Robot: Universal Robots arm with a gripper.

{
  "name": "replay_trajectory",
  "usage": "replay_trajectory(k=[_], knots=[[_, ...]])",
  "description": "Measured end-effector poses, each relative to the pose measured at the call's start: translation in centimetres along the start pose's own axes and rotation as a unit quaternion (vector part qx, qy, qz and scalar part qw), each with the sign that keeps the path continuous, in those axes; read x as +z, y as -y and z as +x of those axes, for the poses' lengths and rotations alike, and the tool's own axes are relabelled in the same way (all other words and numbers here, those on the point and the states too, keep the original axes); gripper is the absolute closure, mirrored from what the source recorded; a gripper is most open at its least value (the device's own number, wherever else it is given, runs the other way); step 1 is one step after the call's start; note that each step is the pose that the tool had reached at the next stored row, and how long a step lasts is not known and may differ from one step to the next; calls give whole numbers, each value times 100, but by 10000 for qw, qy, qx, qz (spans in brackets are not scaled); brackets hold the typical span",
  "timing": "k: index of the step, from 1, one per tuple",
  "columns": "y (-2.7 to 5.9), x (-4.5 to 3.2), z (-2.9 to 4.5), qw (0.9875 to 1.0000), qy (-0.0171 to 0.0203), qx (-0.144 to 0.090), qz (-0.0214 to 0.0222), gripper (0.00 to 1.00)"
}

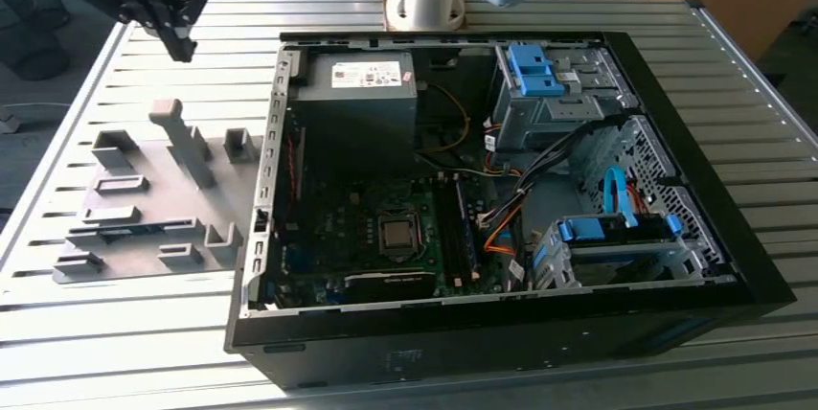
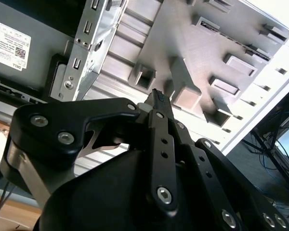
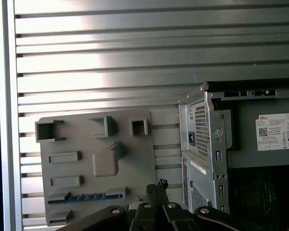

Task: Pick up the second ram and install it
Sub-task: 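Reach for the second ram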

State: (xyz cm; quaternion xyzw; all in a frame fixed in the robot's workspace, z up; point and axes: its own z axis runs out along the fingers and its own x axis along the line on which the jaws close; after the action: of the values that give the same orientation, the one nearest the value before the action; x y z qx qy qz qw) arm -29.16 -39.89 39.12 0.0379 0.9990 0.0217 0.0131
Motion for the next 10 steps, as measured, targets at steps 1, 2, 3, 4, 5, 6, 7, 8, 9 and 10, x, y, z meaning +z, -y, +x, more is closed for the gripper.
replay_trajectory(k=[1,2,3,4,5,6,7,8,9,10], knots=[[2,-1,22,10000,0,0,0,89],[3,-1,44,10000,0,0,0,89],[5,-1,66,10000,0,0,0,89],[7,-2,87,10000,0,0,0,89],[8,-2,108,10000,0,0,0,89],[10,-2,129,10000,0,-1,0,89],[11,-3,149,10000,0,-1,0,89],[13,-3,169,10000,0,0,0,89],[14,-4,190,10000,0,0,0,89],[16,-5,210,10000,-1,0,0,89]])
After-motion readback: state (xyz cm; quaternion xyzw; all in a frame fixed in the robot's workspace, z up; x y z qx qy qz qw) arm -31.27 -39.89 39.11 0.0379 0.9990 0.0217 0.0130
